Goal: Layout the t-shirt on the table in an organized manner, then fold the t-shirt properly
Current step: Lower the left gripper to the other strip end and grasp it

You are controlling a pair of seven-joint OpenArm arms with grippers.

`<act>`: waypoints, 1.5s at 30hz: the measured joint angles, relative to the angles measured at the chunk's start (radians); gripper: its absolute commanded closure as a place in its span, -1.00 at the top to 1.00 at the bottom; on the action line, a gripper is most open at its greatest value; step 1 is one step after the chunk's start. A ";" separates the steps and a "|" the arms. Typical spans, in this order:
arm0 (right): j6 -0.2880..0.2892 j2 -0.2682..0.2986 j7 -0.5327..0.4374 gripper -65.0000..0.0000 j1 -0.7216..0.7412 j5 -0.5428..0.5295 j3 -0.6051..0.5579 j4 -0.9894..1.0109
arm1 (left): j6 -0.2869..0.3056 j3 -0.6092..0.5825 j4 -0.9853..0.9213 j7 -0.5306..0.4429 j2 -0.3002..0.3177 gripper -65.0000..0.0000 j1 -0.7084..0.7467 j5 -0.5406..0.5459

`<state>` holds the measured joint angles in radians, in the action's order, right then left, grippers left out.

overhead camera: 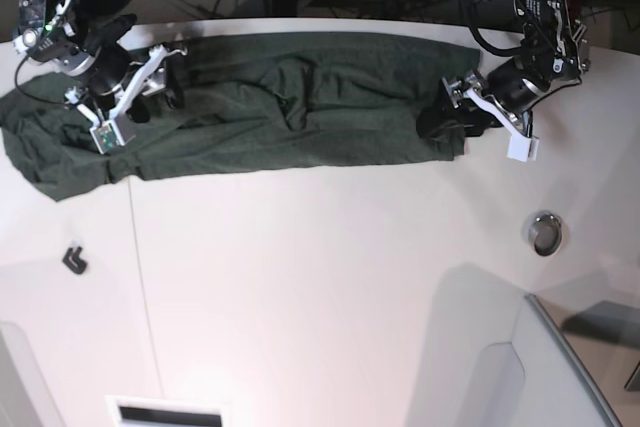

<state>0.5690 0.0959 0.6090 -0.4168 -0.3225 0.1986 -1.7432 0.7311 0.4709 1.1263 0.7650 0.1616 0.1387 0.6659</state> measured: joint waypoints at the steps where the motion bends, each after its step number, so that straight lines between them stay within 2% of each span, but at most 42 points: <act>1: 0.000 0.000 0.000 -0.02 0.000 0.000 0.000 0.000 | 0.001 0.001 0.002 -0.011 -0.010 0.89 0.000 -0.012; 4: 0.000 0.000 0.000 -0.02 0.000 0.000 0.000 0.000 | 0.008 -0.002 -0.001 -0.018 -0.029 0.74 0.000 -0.020; 8: 0.000 0.000 0.000 -0.02 0.000 0.000 0.000 0.000 | 0.007 -0.002 -0.005 -0.014 -0.036 0.32 0.002 -0.041; 13: 0.000 0.000 0.000 -0.02 0.000 0.000 0.000 0.000 | 0.006 0.005 -0.011 0.012 -0.042 -0.27 0.006 -0.057; 18: 0.000 0.000 0.000 -0.02 0.000 0.000 0.000 0.000 | 0.000 0.022 -0.018 0.041 -0.036 -1.00 0.006 -0.071; 22: 0.000 0.000 0.000 -0.02 -0.002 0.000 0.000 0.000 | 0.000 0.113 -0.018 0.068 -0.024 -1.00 -0.006 -0.087; 26: 0.000 0.000 -0.007 -0.02 -0.015 0.000 0.001 0.000 | -0.027 0.142 -0.016 0.077 0.058 -1.00 -0.014 -0.119; 29: 0.000 -0.003 -0.008 -0.02 -0.014 0.000 0.001 0.000 | -0.048 0.145 0.031 0.089 0.088 -1.00 -0.002 -0.149; 35: 0.000 -0.003 -0.008 -0.02 -0.014 -0.003 0.001 0.000 | -0.043 0.140 0.216 0.104 0.089 -1.00 0.051 -0.154; 39: 0.000 -0.003 -0.008 -0.02 -0.014 -0.003 0.001 0.000 | -0.043 0.092 0.376 0.098 0.086 -1.00 0.101 -0.155; 41: 0.000 0.000 -0.008 -0.02 -0.014 -0.003 0.001 0.000 | -0.043 0.038 0.446 0.103 0.068 -1.00 0.128 -0.154; 44: 0.000 -0.002 -0.008 -0.02 -0.012 -0.003 0.001 0.000 | -0.048 -0.020 0.517 0.101 0.007 -1.00 0.178 -0.144; 45: 0.000 0.000 -0.008 -0.02 -0.011 -0.004 0.001 0.000 | -0.086 -0.040 0.533 0.103 -0.011 -1.00 0.200 -0.142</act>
<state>0.5690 0.0956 0.6014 -0.4278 -0.3264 0.1993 -1.7432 0.6449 0.4313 1.6592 0.8677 0.1501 0.3389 0.5236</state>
